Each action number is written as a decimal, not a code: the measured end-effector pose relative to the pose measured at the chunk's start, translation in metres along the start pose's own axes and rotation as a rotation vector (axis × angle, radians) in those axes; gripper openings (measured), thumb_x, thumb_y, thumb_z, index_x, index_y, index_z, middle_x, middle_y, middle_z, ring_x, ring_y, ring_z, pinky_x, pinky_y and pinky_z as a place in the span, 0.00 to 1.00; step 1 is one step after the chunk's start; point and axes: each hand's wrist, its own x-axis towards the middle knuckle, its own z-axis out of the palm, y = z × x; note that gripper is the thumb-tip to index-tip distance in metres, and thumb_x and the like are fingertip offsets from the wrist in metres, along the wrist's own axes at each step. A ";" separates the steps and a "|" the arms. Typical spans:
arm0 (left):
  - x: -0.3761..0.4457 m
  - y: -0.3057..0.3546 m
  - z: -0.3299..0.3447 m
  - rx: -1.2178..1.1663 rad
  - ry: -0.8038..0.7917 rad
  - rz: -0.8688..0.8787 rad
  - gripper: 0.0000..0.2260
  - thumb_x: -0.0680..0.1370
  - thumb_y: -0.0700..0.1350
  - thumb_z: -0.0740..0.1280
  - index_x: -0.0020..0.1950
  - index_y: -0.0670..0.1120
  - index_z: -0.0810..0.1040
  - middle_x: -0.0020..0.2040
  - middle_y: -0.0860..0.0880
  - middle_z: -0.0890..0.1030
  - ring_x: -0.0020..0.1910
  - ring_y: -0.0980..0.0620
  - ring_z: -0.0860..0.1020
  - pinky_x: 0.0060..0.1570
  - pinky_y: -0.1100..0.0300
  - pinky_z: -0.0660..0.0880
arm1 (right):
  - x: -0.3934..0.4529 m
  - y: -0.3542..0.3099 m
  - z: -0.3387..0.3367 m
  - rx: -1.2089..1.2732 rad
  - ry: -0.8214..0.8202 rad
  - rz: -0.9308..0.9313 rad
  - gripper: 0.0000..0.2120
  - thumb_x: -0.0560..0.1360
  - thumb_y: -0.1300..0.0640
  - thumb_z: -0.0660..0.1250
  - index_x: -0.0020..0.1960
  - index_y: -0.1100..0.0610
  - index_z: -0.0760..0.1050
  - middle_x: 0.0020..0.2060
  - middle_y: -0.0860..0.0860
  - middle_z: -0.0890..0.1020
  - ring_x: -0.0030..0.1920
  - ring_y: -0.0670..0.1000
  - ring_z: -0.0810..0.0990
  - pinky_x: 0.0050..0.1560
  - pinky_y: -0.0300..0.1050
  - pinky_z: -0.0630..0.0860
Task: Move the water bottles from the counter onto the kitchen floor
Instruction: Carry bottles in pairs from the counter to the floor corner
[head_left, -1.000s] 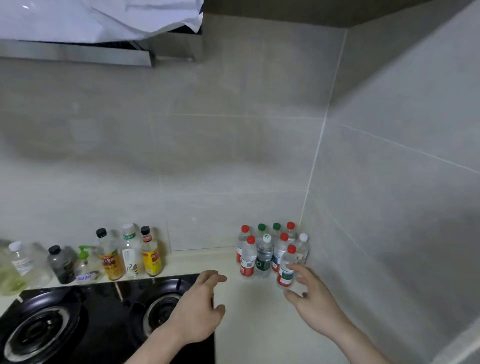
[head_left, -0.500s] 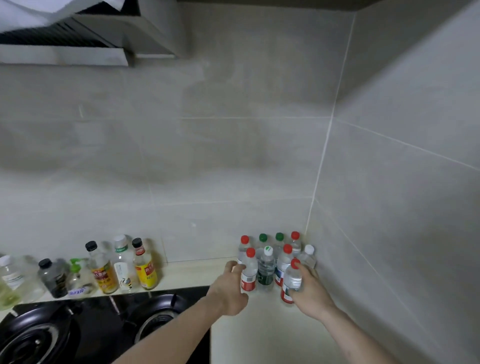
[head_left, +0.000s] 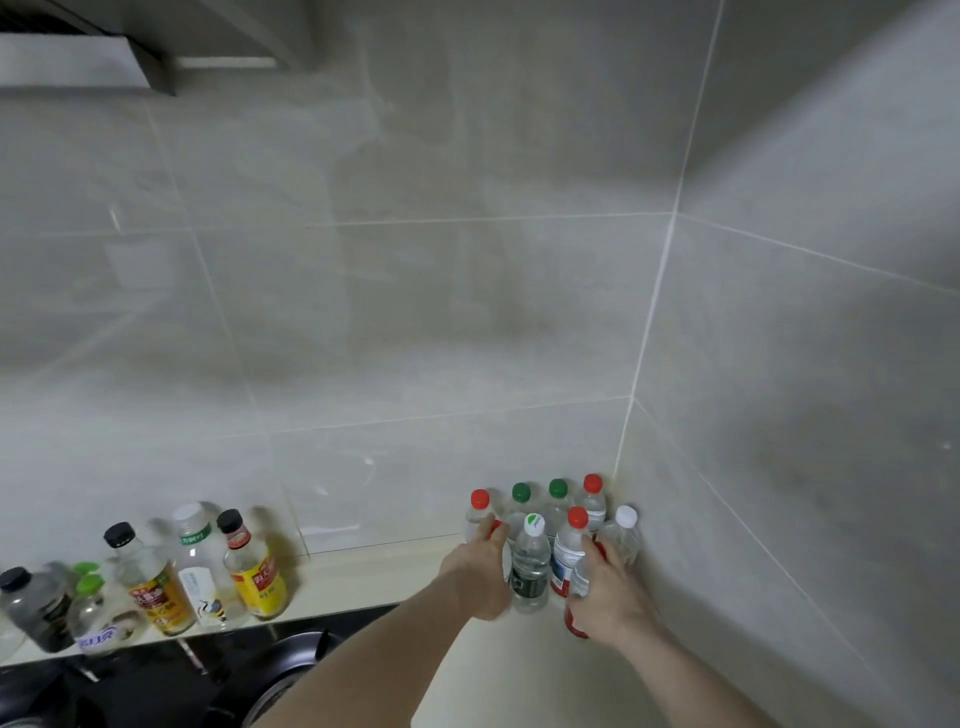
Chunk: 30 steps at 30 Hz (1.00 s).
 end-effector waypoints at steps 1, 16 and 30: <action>0.003 0.000 0.002 0.009 -0.003 0.001 0.42 0.77 0.39 0.66 0.82 0.53 0.43 0.82 0.57 0.39 0.72 0.42 0.70 0.66 0.50 0.74 | 0.002 0.003 0.005 -0.017 0.019 0.000 0.41 0.74 0.50 0.67 0.82 0.50 0.52 0.79 0.48 0.57 0.75 0.58 0.65 0.70 0.50 0.70; -0.001 -0.031 0.048 -0.165 0.195 0.005 0.12 0.78 0.42 0.66 0.59 0.50 0.71 0.55 0.52 0.67 0.45 0.49 0.75 0.43 0.58 0.73 | -0.024 0.031 0.035 0.174 0.238 0.028 0.07 0.70 0.58 0.71 0.42 0.46 0.80 0.44 0.43 0.75 0.46 0.48 0.77 0.44 0.43 0.74; -0.185 -0.044 0.070 -0.463 0.284 -0.143 0.07 0.69 0.44 0.70 0.45 0.54 0.80 0.49 0.53 0.77 0.49 0.54 0.77 0.48 0.66 0.73 | -0.121 0.014 0.028 0.220 0.120 -0.043 0.13 0.66 0.63 0.73 0.34 0.44 0.79 0.40 0.45 0.81 0.41 0.46 0.81 0.46 0.37 0.71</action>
